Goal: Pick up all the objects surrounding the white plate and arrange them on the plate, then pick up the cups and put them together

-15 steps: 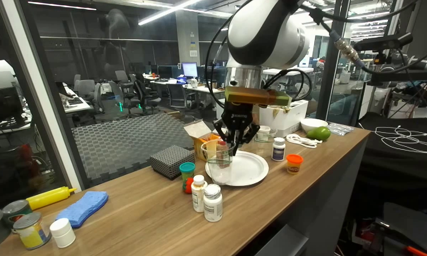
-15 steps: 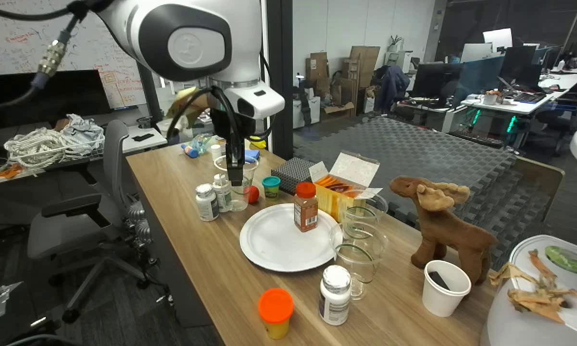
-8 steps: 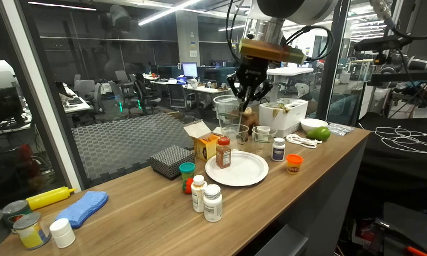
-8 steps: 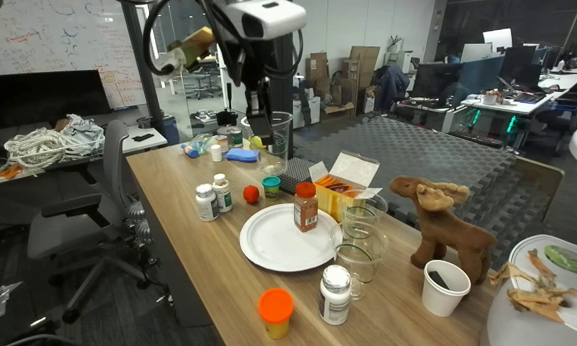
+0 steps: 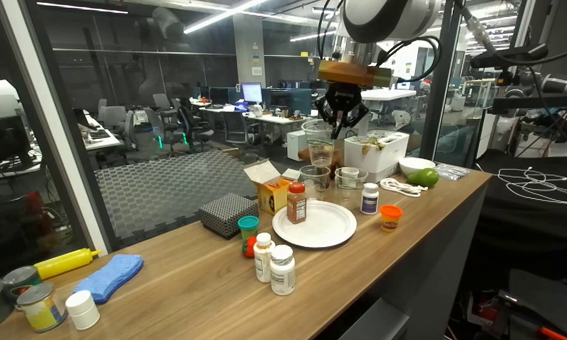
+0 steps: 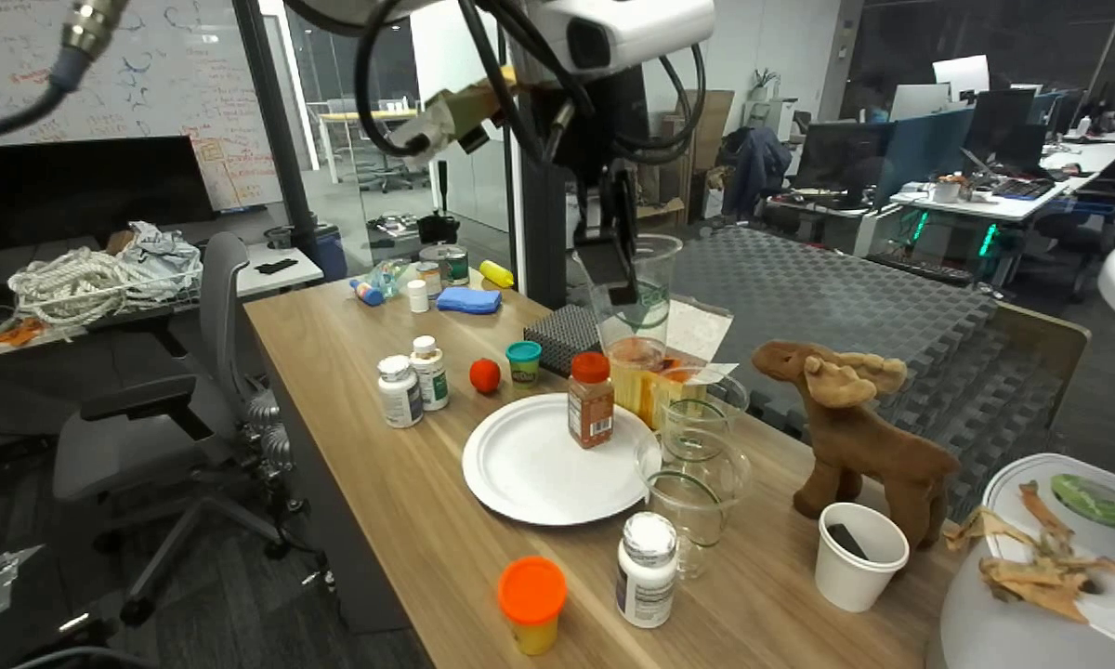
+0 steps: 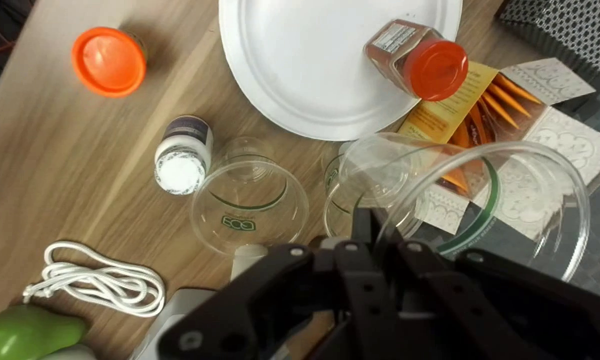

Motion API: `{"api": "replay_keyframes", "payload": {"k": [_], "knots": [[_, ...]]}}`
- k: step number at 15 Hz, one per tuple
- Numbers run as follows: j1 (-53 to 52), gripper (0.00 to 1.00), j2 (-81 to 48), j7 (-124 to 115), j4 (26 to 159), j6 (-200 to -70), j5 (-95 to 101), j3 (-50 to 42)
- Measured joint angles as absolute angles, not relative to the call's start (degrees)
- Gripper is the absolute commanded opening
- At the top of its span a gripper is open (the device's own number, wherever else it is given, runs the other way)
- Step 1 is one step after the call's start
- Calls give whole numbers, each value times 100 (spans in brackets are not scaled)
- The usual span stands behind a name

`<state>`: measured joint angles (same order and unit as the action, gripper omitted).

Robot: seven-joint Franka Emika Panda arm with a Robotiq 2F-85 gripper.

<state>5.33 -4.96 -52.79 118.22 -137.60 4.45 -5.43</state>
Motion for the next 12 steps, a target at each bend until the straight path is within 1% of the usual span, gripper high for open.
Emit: {"api": "replay_keyframes", "payload": {"k": [6, 12], "knots": [[529, 1, -1419, -5765, 11087, -13812, 410, -699], [532, 1, -1773, -5967, 10691, -13814, 239, -853]]}}
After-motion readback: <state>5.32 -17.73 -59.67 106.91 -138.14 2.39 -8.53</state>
